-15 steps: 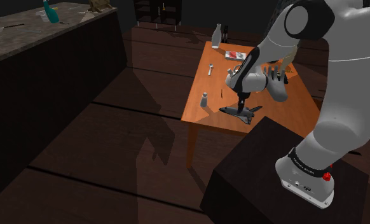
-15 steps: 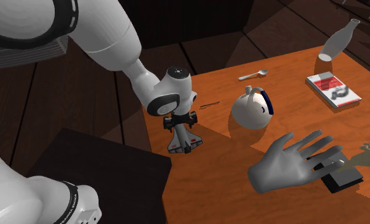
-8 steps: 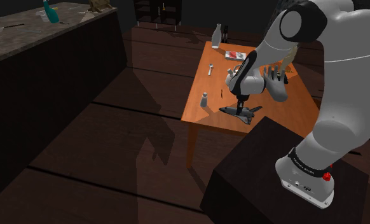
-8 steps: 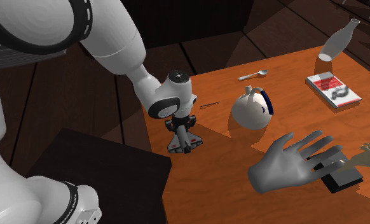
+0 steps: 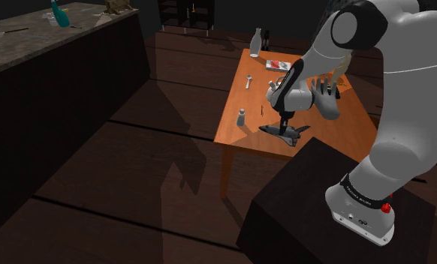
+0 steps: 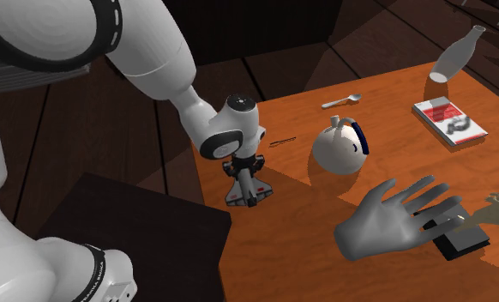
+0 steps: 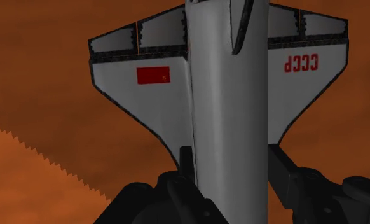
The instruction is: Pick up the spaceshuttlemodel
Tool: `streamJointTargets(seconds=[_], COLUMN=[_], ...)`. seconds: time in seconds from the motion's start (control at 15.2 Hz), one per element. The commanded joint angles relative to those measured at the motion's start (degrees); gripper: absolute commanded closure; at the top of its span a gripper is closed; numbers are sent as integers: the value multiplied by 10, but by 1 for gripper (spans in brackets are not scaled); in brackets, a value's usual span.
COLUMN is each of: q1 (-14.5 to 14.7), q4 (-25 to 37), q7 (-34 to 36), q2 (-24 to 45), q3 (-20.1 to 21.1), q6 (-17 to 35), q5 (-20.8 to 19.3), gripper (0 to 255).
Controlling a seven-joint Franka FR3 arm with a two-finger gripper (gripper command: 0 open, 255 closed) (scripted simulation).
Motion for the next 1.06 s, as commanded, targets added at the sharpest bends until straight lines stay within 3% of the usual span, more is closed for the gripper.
streamJointTargets(seconds=[0.0, 0.99], q1=[6, 58], q4=[-6, -39], q7=[3, 43], q2=[-14, -124], q3=[-7, -73], q6=[-8, -87], q5=[-4, -62], gripper=[255, 255])
